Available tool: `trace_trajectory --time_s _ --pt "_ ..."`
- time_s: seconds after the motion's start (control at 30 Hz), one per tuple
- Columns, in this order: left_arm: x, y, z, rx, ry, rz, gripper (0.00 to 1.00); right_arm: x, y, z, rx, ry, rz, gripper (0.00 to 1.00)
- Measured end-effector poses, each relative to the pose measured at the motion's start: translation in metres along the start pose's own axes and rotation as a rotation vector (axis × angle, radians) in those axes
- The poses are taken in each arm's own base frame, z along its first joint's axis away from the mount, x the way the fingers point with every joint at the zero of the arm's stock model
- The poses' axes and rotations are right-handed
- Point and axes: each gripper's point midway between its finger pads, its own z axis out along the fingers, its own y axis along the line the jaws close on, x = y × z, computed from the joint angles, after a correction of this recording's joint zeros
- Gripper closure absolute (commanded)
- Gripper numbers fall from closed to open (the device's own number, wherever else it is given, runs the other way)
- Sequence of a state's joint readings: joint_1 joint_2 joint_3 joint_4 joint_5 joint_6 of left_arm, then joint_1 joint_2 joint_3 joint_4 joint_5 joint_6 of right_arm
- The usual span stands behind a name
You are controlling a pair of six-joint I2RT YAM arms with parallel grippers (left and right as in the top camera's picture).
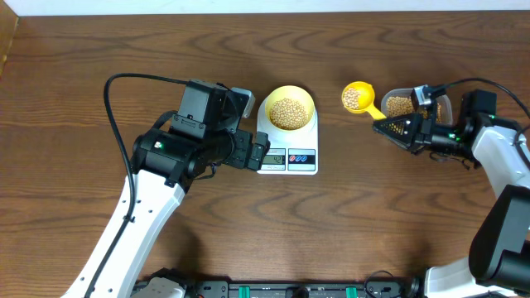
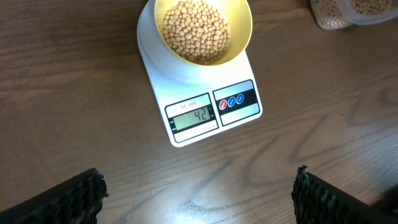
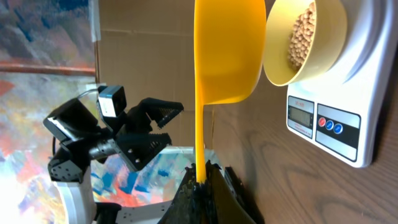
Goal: Scoop item into bowl and weigh 50g on scale
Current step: 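Carry the scoop left over the yellow bowl on the scale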
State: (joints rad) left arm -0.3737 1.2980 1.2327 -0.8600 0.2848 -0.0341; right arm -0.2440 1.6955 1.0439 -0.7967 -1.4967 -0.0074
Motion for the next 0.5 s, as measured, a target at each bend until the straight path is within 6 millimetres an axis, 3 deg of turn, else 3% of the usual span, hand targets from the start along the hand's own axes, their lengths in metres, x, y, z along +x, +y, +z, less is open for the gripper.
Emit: trace_trajectory --time_s 0.5 --pt "0.0 0.0 0.0 0.0 0.0 0.0 0.02 0.003 0.005 0.035 -0.003 0.097 -0.041 0.99"
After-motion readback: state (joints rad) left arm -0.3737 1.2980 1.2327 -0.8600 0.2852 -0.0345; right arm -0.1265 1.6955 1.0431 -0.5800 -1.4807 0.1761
